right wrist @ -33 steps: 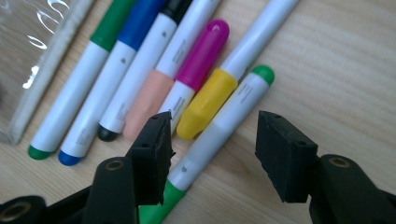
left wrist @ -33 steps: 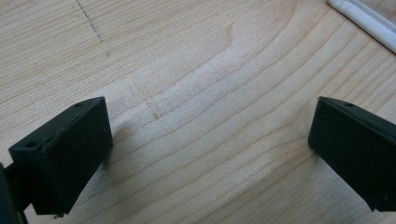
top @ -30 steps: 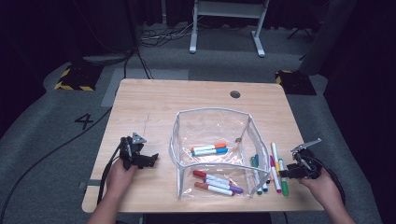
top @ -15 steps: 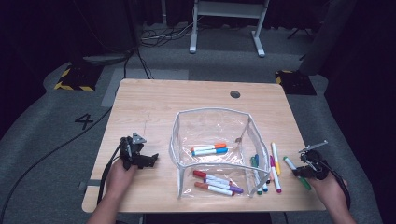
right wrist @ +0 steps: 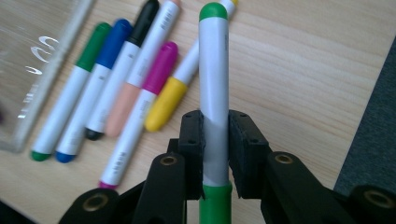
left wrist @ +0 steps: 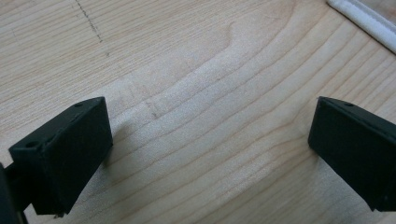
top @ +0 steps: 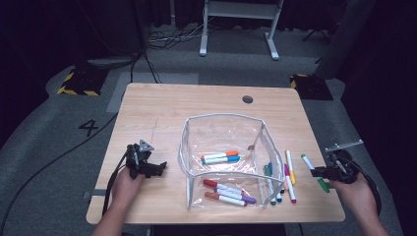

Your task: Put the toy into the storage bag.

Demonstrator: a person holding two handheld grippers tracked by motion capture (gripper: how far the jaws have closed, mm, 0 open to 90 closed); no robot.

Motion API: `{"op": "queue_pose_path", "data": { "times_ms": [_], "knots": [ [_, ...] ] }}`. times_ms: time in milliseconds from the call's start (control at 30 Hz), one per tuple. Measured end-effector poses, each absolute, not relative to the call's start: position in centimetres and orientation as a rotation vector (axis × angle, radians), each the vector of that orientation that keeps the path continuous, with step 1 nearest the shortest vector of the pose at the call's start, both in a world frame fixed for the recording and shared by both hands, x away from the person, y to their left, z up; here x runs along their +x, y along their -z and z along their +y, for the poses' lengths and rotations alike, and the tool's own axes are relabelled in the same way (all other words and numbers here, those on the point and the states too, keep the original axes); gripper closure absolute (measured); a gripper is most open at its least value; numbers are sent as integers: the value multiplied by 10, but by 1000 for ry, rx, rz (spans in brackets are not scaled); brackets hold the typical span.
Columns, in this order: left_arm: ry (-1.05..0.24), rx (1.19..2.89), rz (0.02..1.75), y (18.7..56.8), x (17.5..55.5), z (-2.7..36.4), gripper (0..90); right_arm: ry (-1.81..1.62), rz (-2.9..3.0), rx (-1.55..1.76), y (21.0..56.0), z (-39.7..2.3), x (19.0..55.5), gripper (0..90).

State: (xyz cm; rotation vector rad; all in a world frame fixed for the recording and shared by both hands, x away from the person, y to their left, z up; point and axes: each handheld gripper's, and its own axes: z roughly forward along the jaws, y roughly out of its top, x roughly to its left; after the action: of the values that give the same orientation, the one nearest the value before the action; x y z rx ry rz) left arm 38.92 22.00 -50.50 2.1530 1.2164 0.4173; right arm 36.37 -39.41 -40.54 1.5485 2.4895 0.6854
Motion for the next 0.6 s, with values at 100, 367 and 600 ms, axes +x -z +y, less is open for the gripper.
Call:
{"op": "queue_pose_path", "data": {
  "times_ms": [100,367,600],
  "knots": [
    [-418,2153,1216,505,389,220,0,-735,2506,1511,391,-390,362,760],
    [-419,2153,1219,505,389,220,0,-832,2541,1409,355,-376,356,760],
    [-419,2153,1218,505,389,220,0,-891,2567,1323,330,-365,353,760]
  ]
}}
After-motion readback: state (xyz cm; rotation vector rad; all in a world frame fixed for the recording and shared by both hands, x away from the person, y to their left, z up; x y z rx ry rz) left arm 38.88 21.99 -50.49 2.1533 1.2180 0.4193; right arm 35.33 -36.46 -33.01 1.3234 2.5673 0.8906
